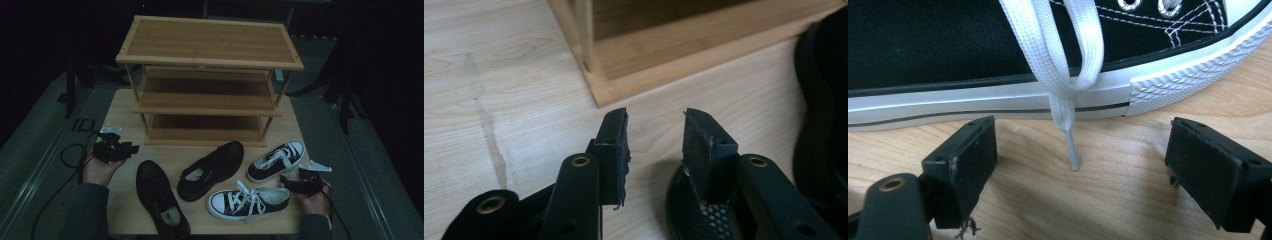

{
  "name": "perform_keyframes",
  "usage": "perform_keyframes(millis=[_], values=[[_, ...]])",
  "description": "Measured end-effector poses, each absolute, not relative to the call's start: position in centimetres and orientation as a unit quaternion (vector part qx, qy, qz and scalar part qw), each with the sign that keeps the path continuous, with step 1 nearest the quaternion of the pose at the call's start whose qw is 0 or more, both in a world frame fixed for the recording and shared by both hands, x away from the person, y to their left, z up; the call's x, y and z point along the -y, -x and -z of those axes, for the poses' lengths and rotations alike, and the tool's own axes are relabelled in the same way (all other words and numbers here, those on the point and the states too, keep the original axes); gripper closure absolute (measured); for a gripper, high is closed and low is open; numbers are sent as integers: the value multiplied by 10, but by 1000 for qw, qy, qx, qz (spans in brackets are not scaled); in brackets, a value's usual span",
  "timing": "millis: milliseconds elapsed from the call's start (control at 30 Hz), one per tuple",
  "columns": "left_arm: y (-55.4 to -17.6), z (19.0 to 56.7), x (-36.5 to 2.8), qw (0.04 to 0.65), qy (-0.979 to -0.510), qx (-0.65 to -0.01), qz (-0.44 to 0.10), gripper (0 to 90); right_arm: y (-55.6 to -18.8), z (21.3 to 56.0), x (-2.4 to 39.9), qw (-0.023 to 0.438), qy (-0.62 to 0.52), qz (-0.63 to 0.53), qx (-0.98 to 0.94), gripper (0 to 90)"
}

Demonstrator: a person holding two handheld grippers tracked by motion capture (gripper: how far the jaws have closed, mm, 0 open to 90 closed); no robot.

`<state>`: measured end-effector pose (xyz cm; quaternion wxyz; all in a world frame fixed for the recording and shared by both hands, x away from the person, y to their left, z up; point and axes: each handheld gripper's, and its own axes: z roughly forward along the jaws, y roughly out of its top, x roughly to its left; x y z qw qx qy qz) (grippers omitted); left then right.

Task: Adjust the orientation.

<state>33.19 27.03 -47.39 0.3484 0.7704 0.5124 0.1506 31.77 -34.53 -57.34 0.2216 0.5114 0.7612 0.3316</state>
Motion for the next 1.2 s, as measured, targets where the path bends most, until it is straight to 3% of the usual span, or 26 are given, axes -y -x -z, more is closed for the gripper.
perform_keyframes(millis=[1200], values=[[-302,466,-244,345,-813,-451,-126,607,-318,573,345,222,-511,-332,-761,133]])
